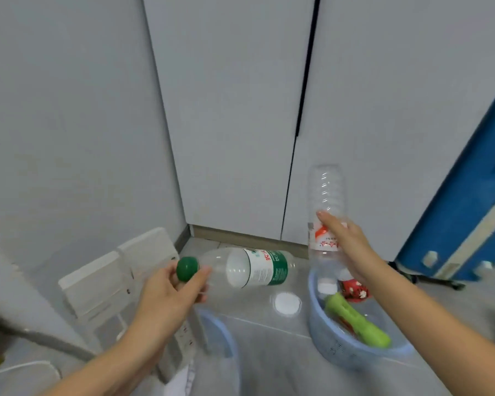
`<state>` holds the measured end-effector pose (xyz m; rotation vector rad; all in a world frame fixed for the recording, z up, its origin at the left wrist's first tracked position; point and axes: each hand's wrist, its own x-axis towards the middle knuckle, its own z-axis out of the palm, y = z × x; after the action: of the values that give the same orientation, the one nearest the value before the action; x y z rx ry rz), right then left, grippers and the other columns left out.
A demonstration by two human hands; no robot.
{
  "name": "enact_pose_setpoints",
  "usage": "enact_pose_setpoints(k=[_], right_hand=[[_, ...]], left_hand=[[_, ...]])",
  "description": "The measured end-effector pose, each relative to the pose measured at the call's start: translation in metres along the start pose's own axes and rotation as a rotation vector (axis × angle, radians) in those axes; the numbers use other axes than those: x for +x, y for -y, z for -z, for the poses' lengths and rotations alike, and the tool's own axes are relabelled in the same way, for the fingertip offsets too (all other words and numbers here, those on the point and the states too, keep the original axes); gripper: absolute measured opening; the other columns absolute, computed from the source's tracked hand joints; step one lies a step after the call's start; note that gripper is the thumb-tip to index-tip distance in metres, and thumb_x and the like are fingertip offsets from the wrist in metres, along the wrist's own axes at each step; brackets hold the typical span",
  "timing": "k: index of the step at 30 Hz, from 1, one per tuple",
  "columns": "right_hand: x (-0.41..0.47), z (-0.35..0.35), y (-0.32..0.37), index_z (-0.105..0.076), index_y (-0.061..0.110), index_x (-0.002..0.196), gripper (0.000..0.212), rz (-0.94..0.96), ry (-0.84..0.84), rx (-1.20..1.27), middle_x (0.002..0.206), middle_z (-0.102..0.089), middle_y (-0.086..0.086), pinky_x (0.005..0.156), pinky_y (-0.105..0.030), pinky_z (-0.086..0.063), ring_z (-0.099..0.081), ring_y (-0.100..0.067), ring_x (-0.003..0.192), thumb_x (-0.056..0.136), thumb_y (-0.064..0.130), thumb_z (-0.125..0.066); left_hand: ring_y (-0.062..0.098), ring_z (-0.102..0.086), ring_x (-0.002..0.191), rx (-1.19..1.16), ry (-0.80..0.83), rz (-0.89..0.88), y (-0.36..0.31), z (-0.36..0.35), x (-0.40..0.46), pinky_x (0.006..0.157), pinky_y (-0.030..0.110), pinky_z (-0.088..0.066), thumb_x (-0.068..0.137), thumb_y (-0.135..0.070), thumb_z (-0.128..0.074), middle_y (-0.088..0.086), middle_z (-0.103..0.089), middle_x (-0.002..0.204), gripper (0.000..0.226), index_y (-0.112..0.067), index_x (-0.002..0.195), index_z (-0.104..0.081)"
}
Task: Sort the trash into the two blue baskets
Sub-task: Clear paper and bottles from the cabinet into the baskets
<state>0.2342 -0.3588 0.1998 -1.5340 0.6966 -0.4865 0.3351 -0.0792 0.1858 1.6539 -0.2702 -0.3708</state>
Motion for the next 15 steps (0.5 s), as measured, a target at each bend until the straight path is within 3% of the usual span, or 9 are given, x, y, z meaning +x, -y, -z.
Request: enact_pose_setpoints(k=[2, 5, 7, 11, 13, 15], right_hand=[[0.008, 0.022, -0.009, -0.062, 0.007, 0.102, 0.093, 0.007, -0.082, 0.068, 0.084, -0.07, -0.013, 0.064, -0.038, -0.057, -0.069, -0.029, 0.077, 0.037, 0.071, -0.077], [0.014, 0.052, -0.028, -0.054, 0.018, 0.112, 0.064, 0.055, -0.219, 0.005, 0.103, -0.067, -0.009, 0.08, -0.038, -0.055, -0.067, -0.024, 0.091, 0.063, 0.055, -0.075], [0.017, 0.071, -0.048, -0.048, 0.027, 0.116, 0.057, 0.039, -0.255, -0.086, 0.105, -0.065, -0.001, 0.083, -0.035, -0.053, -0.065, -0.017, 0.093, 0.07, 0.045, -0.075], [0.017, 0.096, -0.093, -0.047, 0.018, 0.107, 0.053, -0.117, -0.225, -0.275, 0.094, -0.063, 0.003, 0.066, -0.028, -0.052, -0.062, -0.009, 0.082, 0.069, 0.038, -0.078], [0.018, 0.106, -0.116, -0.058, 0.019, 0.095, 0.044, -0.199, -0.144, -0.41, 0.087, -0.069, 0.003, 0.072, -0.033, -0.056, -0.066, -0.01, 0.079, 0.064, 0.042, -0.08], [0.022, 0.114, -0.137, -0.067, 0.02, 0.09, 0.053, -0.291, -0.009, -0.513, 0.082, -0.073, 0.002, 0.078, -0.038, -0.058, -0.07, -0.012, 0.078, 0.052, 0.053, -0.081]], left_hand=[[0.012, -0.065, 0.057, -0.015, 0.036, -0.023, 0.0, -0.028, -0.004, 0.053, 0.015, -0.052, 0.082, -0.015, -0.071, 0.01, -0.067, 0.07, 0.022, 0.0, 0.095, -0.062], [0.022, -0.065, 0.068, -0.044, 0.071, -0.003, 0.003, -0.069, -0.006, 0.051, 0.012, -0.051, 0.084, -0.016, -0.069, 0.014, -0.066, 0.077, 0.019, -0.004, 0.095, -0.059], [0.022, -0.063, 0.072, -0.037, 0.105, 0.019, 0.009, -0.094, -0.002, 0.052, 0.012, -0.052, 0.085, -0.016, -0.068, 0.013, -0.064, 0.08, 0.018, -0.006, 0.096, -0.058], [0.011, -0.058, 0.07, 0.007, 0.164, 0.032, 0.026, -0.133, 0.006, 0.063, 0.02, -0.056, 0.085, -0.018, -0.068, 0.001, -0.062, 0.079, 0.021, -0.009, 0.102, -0.06], [0.004, -0.056, 0.064, 0.017, 0.165, 0.034, 0.035, -0.146, 0.011, 0.072, 0.029, -0.058, 0.085, -0.02, -0.068, -0.004, -0.06, 0.073, 0.022, -0.01, 0.104, -0.062], [0.002, -0.056, 0.062, 0.032, 0.162, 0.042, 0.04, -0.157, 0.014, 0.08, 0.039, -0.058, 0.085, -0.022, -0.069, -0.007, -0.059, 0.07, 0.019, -0.015, 0.101, -0.063]])
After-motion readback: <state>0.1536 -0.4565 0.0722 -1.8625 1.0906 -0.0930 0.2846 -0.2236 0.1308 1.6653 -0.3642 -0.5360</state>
